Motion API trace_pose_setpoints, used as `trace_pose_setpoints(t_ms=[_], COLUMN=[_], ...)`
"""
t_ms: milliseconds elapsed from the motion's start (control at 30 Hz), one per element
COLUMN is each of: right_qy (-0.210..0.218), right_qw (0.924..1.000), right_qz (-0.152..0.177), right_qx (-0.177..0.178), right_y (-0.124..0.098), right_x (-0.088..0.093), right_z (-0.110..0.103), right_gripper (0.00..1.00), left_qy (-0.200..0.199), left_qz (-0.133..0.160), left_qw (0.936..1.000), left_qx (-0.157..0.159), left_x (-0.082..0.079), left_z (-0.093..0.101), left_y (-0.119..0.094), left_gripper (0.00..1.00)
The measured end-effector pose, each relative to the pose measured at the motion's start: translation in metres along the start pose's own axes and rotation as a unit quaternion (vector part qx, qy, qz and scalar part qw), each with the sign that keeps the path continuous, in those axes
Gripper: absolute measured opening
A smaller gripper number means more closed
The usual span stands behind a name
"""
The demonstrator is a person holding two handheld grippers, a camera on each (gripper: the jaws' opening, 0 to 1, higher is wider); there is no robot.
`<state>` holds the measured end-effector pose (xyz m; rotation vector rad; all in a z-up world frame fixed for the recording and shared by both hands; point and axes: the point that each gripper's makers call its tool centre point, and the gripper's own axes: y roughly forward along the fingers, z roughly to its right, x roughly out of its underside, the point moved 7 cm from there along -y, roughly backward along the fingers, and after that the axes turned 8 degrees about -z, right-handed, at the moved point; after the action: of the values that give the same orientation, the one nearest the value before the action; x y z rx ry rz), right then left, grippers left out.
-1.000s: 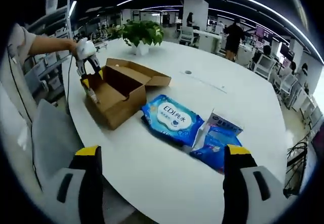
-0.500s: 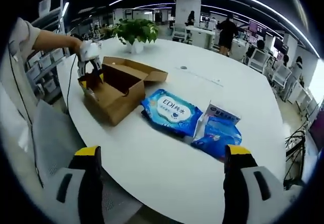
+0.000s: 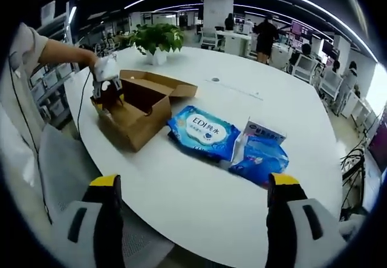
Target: Operate the shoe box by opening the lid, removing the specified soft item, and placing it in the target area until the item is outside and the box remains undamaged.
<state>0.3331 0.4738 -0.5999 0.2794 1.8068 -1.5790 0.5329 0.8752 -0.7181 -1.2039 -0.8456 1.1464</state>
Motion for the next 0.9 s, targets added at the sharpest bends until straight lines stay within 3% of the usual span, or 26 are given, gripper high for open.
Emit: trace_pose_setpoints(t_ms=[167, 567, 667, 833, 900], right_qy=[0.0, -0.007, -0.009, -0.009, -0.011], right_qw=[1.0, 0.9999, 0.9999, 0.9999, 0.9999], right_qz=[0.001, 0.004, 0.006, 0.007, 0.005], right_qx=[-0.001, -0.007, -0.007, -0.01, -0.011], right_y=[0.0, 0.006, 0.007, 0.008, 0.009], right_x=[0.0, 0.0, 0.0, 0.0, 0.001], right_z=[-0.003, -0.008, -0.009, -0.01, -0.01], right_gripper=[0.95, 0.91, 0.89, 0.87, 0.87], left_qy=[-0.01, -0.024, -0.021, -0.025, -0.023], left_qz=[0.005, 0.012, 0.015, 0.04, 0.044], left_qw=[0.9999, 0.9996, 0.9996, 0.9984, 0.9978], left_qx=[-0.008, -0.006, -0.007, -0.031, -0.043], left_x=[0.001, 0.002, 0.001, -0.005, -0.006], left_z=[0.0, 0.008, 0.011, 0.006, 0.002], left_y=[0.002, 0.005, 0.005, 0.006, 0.006], left_gripper=[0.58, 0.48, 0.43, 0.25, 0.23])
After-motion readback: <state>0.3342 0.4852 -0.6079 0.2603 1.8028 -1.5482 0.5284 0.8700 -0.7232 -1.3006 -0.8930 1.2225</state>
